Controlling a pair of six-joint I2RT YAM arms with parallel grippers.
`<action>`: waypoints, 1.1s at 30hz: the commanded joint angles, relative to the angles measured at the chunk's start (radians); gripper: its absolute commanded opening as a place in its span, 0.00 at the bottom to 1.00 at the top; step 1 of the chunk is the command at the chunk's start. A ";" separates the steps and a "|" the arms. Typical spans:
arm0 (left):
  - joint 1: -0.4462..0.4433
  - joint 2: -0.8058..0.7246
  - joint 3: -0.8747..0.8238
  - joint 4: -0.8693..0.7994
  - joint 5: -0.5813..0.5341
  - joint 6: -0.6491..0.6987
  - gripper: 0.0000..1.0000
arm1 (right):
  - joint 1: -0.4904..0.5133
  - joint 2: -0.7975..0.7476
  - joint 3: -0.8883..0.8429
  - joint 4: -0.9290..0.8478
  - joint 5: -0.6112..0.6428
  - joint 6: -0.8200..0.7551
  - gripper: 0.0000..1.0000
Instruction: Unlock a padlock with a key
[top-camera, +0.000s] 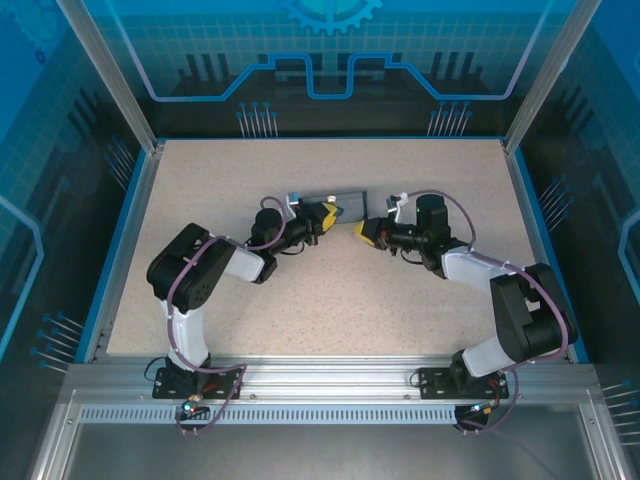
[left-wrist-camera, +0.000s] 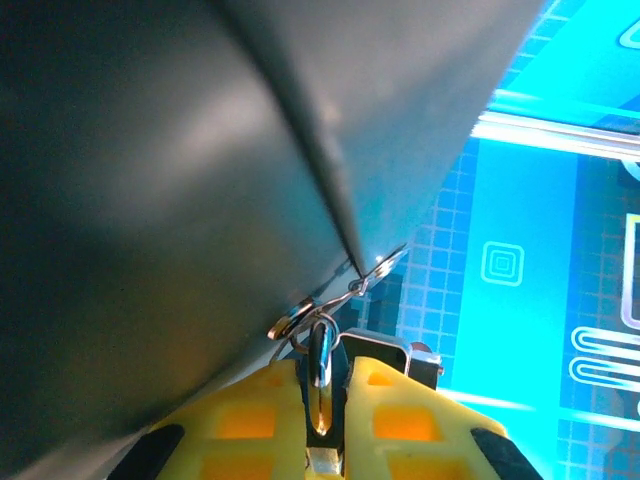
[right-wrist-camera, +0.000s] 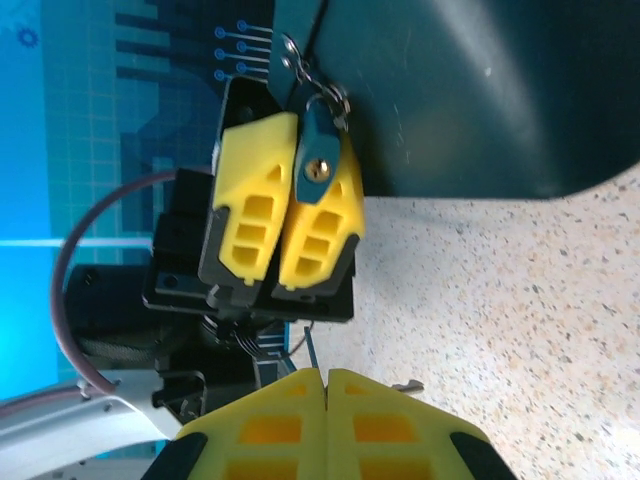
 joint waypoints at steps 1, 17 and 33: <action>0.006 0.019 0.027 0.134 0.022 -0.043 0.00 | -0.003 0.026 0.033 0.050 0.028 0.050 0.00; 0.006 0.038 0.035 0.154 0.040 -0.044 0.00 | 0.012 0.122 0.069 0.138 0.060 0.155 0.00; 0.006 0.047 0.036 0.154 0.047 -0.042 0.00 | 0.018 0.156 0.092 0.171 0.072 0.176 0.00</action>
